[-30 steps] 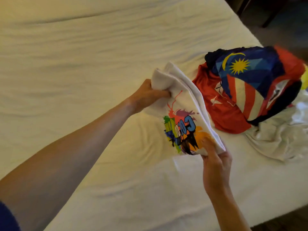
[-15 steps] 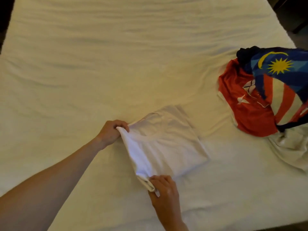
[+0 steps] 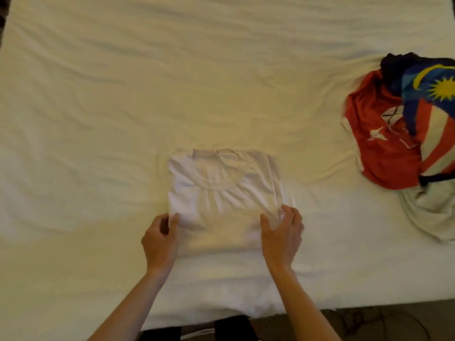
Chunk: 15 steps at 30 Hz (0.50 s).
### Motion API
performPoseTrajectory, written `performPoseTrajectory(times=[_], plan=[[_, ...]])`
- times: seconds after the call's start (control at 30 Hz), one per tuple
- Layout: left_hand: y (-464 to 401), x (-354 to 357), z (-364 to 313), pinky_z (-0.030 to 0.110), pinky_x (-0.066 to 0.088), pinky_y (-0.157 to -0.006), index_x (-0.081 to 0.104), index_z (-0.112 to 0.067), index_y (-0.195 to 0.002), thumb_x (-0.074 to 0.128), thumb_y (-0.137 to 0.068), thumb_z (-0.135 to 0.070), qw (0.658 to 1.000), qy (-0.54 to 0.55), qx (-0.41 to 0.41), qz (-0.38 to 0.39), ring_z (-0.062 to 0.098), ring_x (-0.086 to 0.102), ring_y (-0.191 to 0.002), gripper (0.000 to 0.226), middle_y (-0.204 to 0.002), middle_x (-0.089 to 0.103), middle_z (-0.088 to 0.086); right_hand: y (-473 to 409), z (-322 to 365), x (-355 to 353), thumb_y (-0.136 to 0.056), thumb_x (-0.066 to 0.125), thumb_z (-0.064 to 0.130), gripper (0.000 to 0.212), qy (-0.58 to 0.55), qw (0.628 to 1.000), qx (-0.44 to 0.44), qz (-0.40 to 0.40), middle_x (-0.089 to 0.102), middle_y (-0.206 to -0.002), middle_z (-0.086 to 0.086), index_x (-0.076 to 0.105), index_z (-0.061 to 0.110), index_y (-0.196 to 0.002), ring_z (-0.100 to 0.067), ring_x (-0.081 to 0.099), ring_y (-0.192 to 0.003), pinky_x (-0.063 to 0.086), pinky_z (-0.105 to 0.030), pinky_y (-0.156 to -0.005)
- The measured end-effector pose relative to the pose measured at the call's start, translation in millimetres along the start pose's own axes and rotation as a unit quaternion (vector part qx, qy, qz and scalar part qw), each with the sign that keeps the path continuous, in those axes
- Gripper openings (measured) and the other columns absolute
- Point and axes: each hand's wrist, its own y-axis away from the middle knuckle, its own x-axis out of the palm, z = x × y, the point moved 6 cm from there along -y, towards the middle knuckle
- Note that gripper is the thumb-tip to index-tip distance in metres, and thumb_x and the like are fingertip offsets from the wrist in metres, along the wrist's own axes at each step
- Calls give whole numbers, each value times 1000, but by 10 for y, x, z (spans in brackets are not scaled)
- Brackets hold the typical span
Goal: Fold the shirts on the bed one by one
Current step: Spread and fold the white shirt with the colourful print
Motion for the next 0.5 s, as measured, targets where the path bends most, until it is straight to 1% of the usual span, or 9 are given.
performPoseTrajectory(times=[0.03, 0.07, 0.13, 0.17, 0.2, 0.23, 0.3, 0.4, 0.5], plan=[[67, 11, 16, 27, 41, -61, 66, -19, -84, 67, -93, -34, 1000, 3, -7, -8, 19, 60, -68, 17, -69, 64, -2, -105, -137, 3, -89, 69, 35, 45, 5, 999, 32, 24, 55, -129, -10, 56, 13, -126, -33, 50, -118, 45, -46, -91], [105, 12, 13, 22, 41, -59, 65, -19, -81, 68, -93, -33, 1000, 6, -7, -17, 16, 60, -66, 19, -66, 62, -4, -174, -217, 25, -91, 66, 36, 37, -2, 998, 34, 52, 60, -119, -9, 59, 12, -119, -32, 54, -111, 47, -43, -86], [123, -35, -51, 17, 40, -60, 64, -22, -78, 66, -94, -30, 999, 14, 21, -45, 6, 59, -66, 18, -66, 62, -10, -203, -240, 48, -97, 58, 32, 22, -28, 996, -5, 85, 67, -96, -6, 66, 12, -101, -30, 63, -94, 47, -37, -73], [113, -69, -95, 16, 40, -60, 65, -24, -80, 66, -95, -29, 998, 14, 37, -56, 2, 59, -67, 16, -67, 63, -12, -193, -251, 32, -100, 55, 32, 21, -37, 997, -11, 73, 66, -90, -4, 66, 14, -95, -27, 64, -88, 45, -34, -68], [92, -94, -117, 18, 41, -61, 67, -25, -82, 65, -95, -29, 997, 9, 50, -57, 2, 59, -67, 14, -69, 64, -13, -177, -264, 0, -101, 51, 32, 22, -38, 998, -3, 48, 65, -92, -3, 64, 16, -94, -25, 62, -87, 42, -32, -67], [62, -97, -119, 22, 42, -62, 70, -23, -84, 65, -95, -30, 997, 3, 55, -47, 5, 60, -68, 14, -71, 65, -11, -163, -262, -40, -101, 49, 34, 20, -28, 1000, 7, 12, 62, -100, -3, 61, 18, -96, -24, 58, -91, 41, -32, -69], [-3, -70, -72, 29, 42, -66, 73, -17, -86, 65, -94, -35, 999, -9, 27, -18, 15, 63, -71, 21, -74, 69, -3, -148, -194, -88, -99, 52, 34, 20, -7, 999, 5, -33, 54, -116, -5, 57, 17, -108, -27, 50, -104, 43, -37, -75], [-100, -29, -69, 31, 41, -68, 72, -19, -86, 65, -92, -44, 1000, 2, -20, -17, 15, 63, -73, 27, -75, 70, -4, -271, 23, -16, -96, 59, 33, 29, 9, 999, -44, 2, 58, -117, -6, 58, 14, -119, -30, 51, -108, 42, -42, -86], [-201, 31, -139, 33, 42, -69, 68, -17, -83, 64, -93, -42, 1000, 3, -19, -22, 20, 61, -73, 27, -73, 67, -3, -502, 127, 111, -97, 54, 43, 35, 48, 996, -31, 64, 65, -108, -1, 58, 18, -120, -28, 57, -107, 38, -43, -91]])
